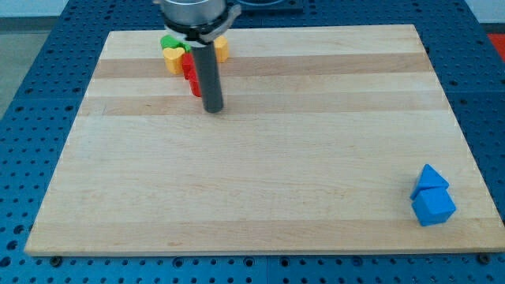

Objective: Adjust the red star in between the red circle and yellow heart

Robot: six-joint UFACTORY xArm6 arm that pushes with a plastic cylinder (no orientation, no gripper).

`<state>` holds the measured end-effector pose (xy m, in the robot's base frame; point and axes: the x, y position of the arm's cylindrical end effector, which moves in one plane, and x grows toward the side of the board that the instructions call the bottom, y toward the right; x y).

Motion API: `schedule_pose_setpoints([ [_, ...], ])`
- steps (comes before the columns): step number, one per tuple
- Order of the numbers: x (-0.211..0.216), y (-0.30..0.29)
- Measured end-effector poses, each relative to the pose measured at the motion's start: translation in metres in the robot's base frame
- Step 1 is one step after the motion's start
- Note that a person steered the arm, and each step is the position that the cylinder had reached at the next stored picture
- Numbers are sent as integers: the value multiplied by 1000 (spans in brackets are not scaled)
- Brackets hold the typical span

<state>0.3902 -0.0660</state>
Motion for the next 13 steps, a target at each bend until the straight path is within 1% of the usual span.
schedule_pose_setpoints([
  [1,-45,49],
  [2,-86,61],
  [3,-112,38],
  [4,-102,29],
  [5,-73,27],
  [6,-75,13],
  [7,-94,12],
  [8,-102,0],
  [10,-100,-41],
  [13,-99,-41],
])
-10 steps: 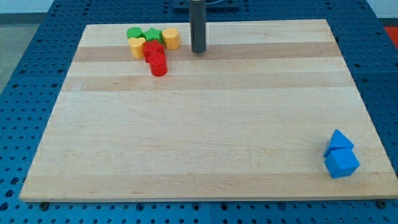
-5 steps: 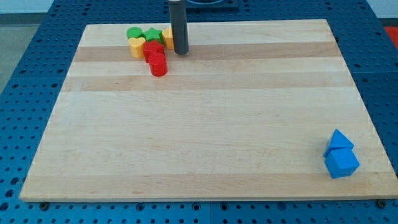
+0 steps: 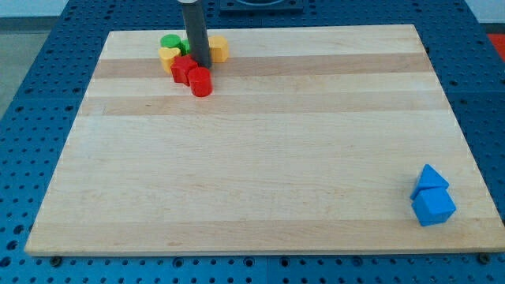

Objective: Adjust the red star in between the red circle and yellow heart

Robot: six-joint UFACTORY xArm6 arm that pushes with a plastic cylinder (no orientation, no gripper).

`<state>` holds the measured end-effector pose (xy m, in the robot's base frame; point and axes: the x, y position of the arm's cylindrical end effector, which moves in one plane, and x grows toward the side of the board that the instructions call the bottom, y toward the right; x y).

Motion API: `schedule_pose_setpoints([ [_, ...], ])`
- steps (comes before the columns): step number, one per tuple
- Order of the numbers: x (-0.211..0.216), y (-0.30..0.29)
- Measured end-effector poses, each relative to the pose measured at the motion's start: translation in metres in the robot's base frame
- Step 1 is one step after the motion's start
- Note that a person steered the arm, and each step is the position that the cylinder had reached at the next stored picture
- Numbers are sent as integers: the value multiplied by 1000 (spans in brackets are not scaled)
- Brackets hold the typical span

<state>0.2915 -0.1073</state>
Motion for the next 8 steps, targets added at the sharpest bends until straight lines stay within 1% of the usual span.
schedule_pose_setpoints([
  [3,-9,0],
  [4,1,1],
  [5,19,35],
  [6,20,101],
  [7,58,184],
  [8,149,250],
])
